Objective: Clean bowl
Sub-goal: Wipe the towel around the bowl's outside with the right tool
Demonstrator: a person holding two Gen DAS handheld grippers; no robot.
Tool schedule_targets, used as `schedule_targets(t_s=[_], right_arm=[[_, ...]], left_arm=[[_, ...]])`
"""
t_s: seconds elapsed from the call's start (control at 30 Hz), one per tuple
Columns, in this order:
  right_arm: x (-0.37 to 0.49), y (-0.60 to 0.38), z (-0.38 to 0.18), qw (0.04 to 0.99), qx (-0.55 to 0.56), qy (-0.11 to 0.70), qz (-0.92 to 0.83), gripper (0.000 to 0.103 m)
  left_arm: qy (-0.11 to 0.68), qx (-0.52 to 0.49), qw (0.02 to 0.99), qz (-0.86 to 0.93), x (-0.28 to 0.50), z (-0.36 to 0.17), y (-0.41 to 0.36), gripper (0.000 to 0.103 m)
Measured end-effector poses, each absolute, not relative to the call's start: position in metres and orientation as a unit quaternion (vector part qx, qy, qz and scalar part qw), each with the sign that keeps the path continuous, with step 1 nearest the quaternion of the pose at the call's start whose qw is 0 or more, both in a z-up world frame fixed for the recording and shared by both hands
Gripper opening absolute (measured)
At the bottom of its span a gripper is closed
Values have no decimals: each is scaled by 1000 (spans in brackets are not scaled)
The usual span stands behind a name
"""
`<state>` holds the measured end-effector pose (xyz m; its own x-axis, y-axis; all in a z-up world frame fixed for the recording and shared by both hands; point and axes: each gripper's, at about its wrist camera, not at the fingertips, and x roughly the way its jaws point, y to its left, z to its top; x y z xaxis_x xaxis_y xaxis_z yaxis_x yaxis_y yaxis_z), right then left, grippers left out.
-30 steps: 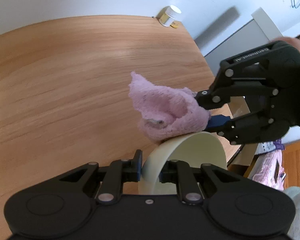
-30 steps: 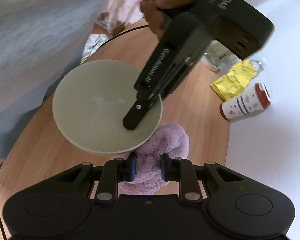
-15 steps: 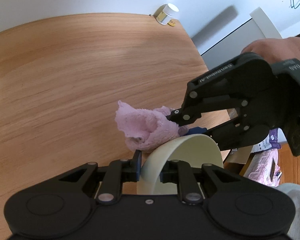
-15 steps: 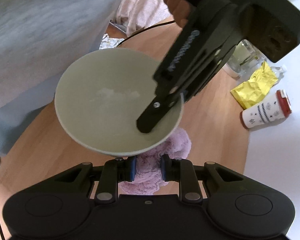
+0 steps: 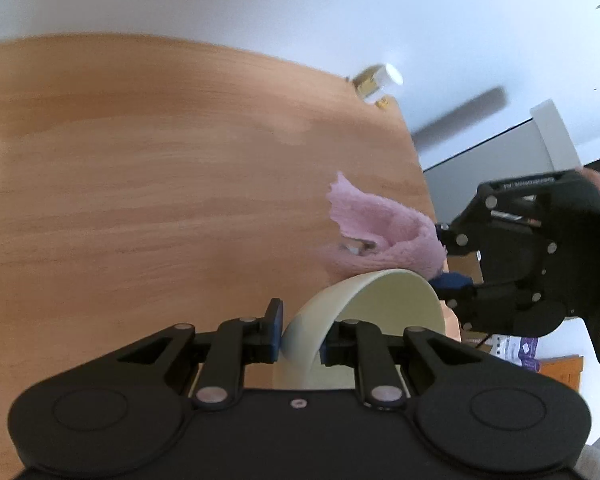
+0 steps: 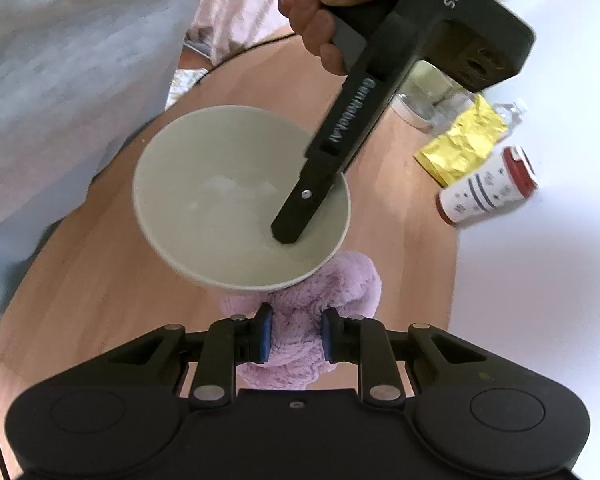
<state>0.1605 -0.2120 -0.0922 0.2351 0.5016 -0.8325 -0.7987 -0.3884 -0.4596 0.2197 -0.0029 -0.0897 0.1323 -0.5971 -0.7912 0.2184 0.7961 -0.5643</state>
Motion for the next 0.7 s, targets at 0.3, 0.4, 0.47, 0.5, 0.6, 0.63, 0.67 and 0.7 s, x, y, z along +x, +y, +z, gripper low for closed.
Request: schedule_targets(t_s=[0.3, 0.4, 0.47, 0.5, 0.6, 0.63, 0.67, 0.7], right_arm=[[157, -211, -104, 534, -571, 139, 608, 26], [158, -208, -112, 543, -559, 145, 609, 26], [156, -208, -116, 550, -547, 157, 611, 26], [154, -208, -118, 553, -544, 159, 611, 26], [154, -206, -124, 574, -520, 179, 607, 26], [157, -205, -124, 582, -513, 184, 604, 26], [159, -204, -124, 590, -505, 189, 601, 26], [160, -204, -122, 598, -502, 190, 595, 26]], left_arm=[[608, -169, 727, -269, 217, -92, -2, 17], [612, -180, 724, -263, 217, -96, 0, 18], [613, -184, 724, -258, 216, -96, 1, 18], [612, -185, 725, -256, 216, -96, 1, 18], [607, -199, 728, -247, 218, -97, 5, 18], [606, -205, 729, -245, 219, -97, 5, 18], [602, -214, 731, -242, 220, -97, 6, 18], [597, -223, 733, -238, 221, -96, 7, 18]])
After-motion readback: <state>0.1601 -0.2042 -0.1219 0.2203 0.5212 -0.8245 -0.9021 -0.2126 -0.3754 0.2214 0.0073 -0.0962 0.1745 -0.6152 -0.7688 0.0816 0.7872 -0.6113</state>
